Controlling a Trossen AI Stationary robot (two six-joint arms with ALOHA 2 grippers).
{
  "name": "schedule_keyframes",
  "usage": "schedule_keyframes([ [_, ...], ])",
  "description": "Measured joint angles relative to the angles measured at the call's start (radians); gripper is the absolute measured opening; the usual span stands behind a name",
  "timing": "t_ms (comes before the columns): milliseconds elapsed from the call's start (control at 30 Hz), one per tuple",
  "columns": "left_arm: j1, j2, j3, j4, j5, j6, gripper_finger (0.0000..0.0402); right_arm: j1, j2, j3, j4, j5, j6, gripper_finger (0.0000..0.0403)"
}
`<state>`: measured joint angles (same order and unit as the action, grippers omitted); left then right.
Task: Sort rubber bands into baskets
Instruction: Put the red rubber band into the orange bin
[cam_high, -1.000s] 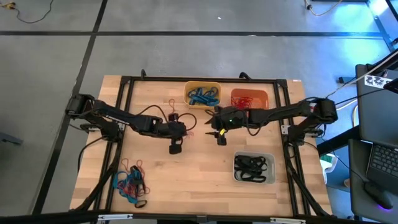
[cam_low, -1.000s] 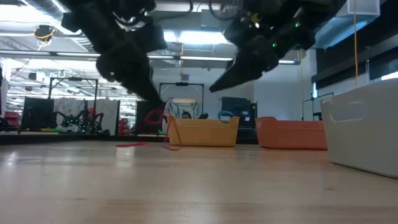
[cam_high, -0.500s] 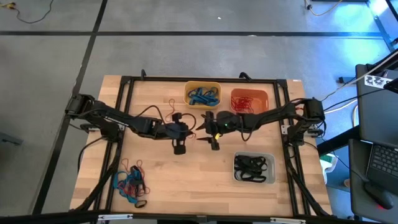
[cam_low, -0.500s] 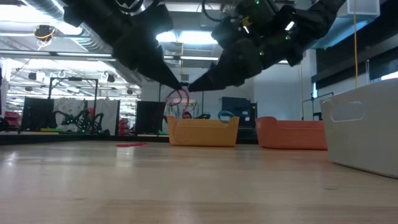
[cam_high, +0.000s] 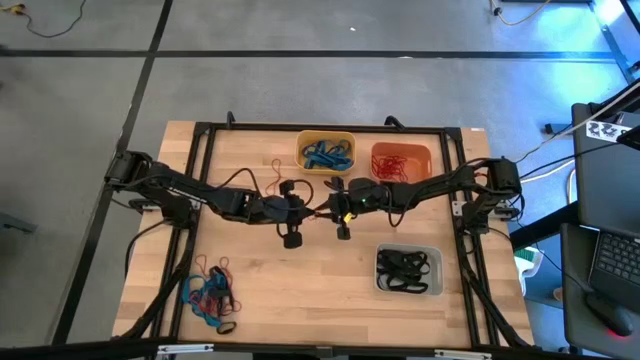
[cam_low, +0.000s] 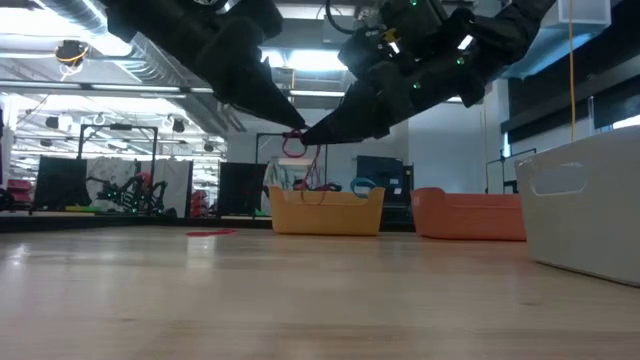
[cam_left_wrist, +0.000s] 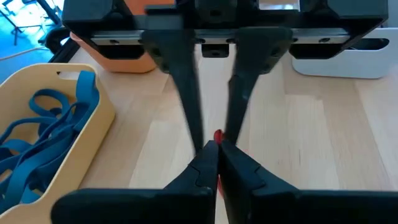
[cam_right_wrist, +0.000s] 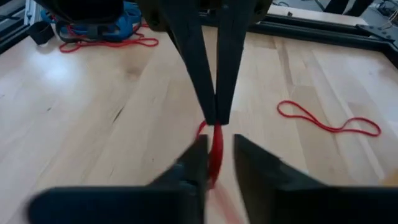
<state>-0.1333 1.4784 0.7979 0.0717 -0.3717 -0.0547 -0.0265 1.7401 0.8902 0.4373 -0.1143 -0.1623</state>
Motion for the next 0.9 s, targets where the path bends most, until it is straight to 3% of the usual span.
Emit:
schedule_keyframes([
  [100, 0.000, 0.000, 0.000, 0.000, 0.000, 0.000, 0.0013, 0.000, 0.000, 0.000, -0.001, 0.001, -0.030, 0.0014],
  [300, 0.000, 0.000, 0.000, 0.030, 0.001, -0.022, 0.0030, 0.000, 0.000, 0.000, -0.006, 0.002, -0.045, 0.0020],
  [467, -0.002, 0.000, 0.000, 0.014, 0.005, -0.023, 0.0081, 0.000, 0.000, 0.000, -0.007, 0.015, -0.052, 0.0008],
  [667, -0.004, -0.029, 0.000, -0.031, 0.006, -0.002, 0.0145, 0.001, -0.035, 0.000, -0.107, 0.176, -0.058, 0.0017],
  [900, -0.003, -0.132, 0.000, -0.238, 0.003, -0.067, 0.0158, 0.001, -0.162, 0.000, -0.282, 0.374, -0.081, 0.0005],
])
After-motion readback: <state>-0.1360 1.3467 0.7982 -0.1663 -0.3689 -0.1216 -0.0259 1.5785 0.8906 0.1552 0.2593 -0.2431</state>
